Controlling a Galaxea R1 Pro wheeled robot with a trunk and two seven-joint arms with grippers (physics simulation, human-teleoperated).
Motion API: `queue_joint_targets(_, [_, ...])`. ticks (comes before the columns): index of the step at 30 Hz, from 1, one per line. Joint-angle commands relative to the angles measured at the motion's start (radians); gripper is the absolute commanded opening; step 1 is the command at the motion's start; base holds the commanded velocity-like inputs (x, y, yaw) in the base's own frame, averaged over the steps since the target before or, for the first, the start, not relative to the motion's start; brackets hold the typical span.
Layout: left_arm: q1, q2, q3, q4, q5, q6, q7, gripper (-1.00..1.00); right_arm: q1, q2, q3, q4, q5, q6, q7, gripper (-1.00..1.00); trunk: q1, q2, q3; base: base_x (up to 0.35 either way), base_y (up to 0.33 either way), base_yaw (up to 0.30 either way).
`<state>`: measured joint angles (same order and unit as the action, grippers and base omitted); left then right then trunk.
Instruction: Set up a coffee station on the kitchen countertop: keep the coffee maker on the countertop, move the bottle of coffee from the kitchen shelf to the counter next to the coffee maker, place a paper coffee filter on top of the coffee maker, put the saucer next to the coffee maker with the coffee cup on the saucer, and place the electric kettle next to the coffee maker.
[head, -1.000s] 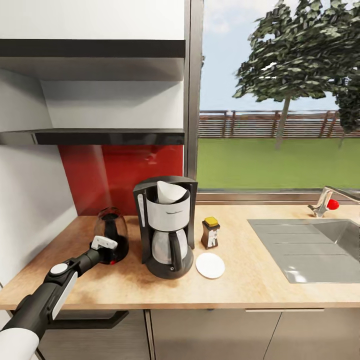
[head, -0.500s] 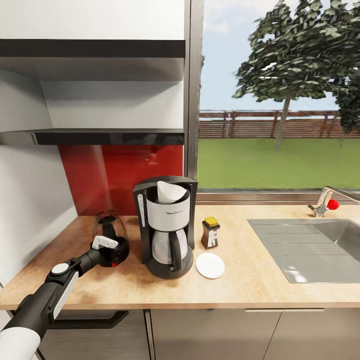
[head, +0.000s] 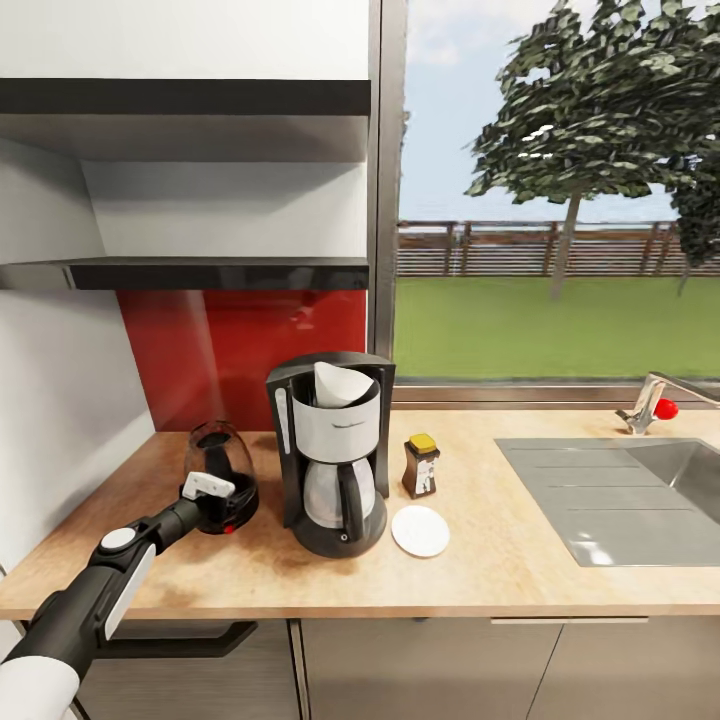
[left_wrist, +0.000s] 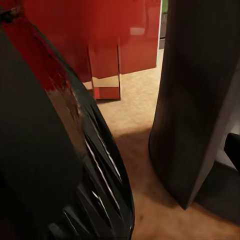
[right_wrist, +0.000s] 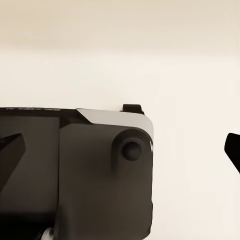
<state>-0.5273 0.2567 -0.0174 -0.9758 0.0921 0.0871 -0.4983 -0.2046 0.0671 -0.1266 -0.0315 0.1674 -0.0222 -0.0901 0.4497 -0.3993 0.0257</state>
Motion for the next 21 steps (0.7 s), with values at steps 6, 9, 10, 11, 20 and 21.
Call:
queue_joint_targets(6, [0.001,0.001,-0.003,-0.001,0.010,0.015,0.000,1.00,-0.001,0.000,-0.009,0.001,0.011,-0.002,-0.003,1.00,0.000,-0.001,0.000,-0.105,0.000,0.000])
queue_joint_targets(9, [0.001,0.001,-0.004,0.000,0.009,0.016,-0.003,1.00,-0.001,0.000,-0.009,0.001,0.011,-0.002,-0.003,1.00,0.000,-0.001,0.000,-0.137,0.000,0.000])
queue_joint_targets(10, [0.001,0.001,-0.004,0.000,0.009,0.016,-0.004,1.00,-0.001,0.000,-0.009,0.001,0.011,-0.002,-0.003,1.00,0.000,-0.001,0.000,-0.047,0.000,0.000])
queue_joint_targets(11, [0.001,0.001,-0.004,0.000,0.009,0.016,-0.005,1.00,-0.001,0.000,-0.009,0.001,0.011,-0.002,-0.003,1.00,0.000,-0.001,0.000,-0.030,0.000,0.000])
queue_joint_targets(20, [0.001,0.001,-0.003,0.000,0.009,0.015,-0.008,1.00,-0.001,0.000,-0.009,0.001,0.009,-0.002,-0.003,1.00,0.000,-0.001,0.000,-0.119,0.000,0.000])
queue_joint_targets(21, [0.001,0.001,-0.003,0.000,0.009,0.015,-0.008,1.00,-0.001,0.000,-0.010,0.001,0.009,-0.002,-0.003,1.00,0.000,-0.001,0.000,-0.301,0.000,0.000])
